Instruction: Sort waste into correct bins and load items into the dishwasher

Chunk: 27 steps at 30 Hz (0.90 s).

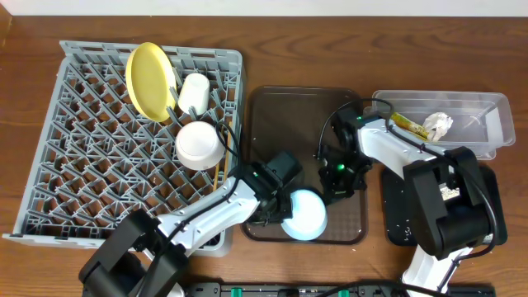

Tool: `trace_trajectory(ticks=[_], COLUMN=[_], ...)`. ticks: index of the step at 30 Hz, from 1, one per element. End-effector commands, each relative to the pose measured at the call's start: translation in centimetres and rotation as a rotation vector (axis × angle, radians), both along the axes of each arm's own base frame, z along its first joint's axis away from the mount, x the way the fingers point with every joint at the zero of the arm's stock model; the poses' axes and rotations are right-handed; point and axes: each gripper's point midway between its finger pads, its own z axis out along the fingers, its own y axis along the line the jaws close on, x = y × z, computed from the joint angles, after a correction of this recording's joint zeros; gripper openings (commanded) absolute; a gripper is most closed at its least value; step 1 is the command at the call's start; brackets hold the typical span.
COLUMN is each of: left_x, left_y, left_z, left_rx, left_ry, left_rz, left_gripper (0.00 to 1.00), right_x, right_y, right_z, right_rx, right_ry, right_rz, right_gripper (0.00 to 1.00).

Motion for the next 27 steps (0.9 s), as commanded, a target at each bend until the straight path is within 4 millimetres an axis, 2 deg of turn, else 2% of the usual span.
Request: trace_trajectory(ticks=[1,7,14,16,17,20,22,24,27], left_x=[0.1,0.7,1.3,1.2,1.3,2.0,1.8,1.4,0.2], left_y=[-3.4,-4.3,-4.7,-4.6,-4.0,-1.0,0.2,2.0,3.8], left_z=[2.6,5.0,8.4,8.9,8.8,7.6,7.2,6.8,6.7], left_rx=[-0.165,-0.226,-0.301,-0.307,-0.283,-0.119,-0.066,0.012,0.064], left_ry=[-0.006,-0.054,-0.146,-0.166,-0.174,-0.217,-0.208,-0.196,-0.14], left_rz=[-0.067,-0.081,-0.086,-0.103,-0.097,-0.052,-0.041,-0.027,-0.017], left_gripper=[0.08,0.08,0.08,0.08,0.08,0.17,0.17,0.3,0.41], right_x=[-0.7,-0.5,0.4,0.5,0.6,0.9,0.6,0.2,-0.2], right_y=[2.5,3.0,3.5,3.1,2.6,1.0,0.6,-0.1,-1.1], right_z=[1.6,2.0,4.2,4.8,4.7,4.3,4.5,4.8,5.3], right_rx=[0.137,0.166,0.179,0.153,0.117,0.022,0.014,0.01,0.009], right_ry=[0.021,0.023,0.028,0.029,0.024,0.014,0.036,0.058,0.087], right_rz=[0.001,-0.002,0.001,0.018,0.028,0.027,0.018,0.018,0.011], right_gripper=[0.01,0.01,0.02,0.04,0.05,0.09,0.12,0.22,0.33])
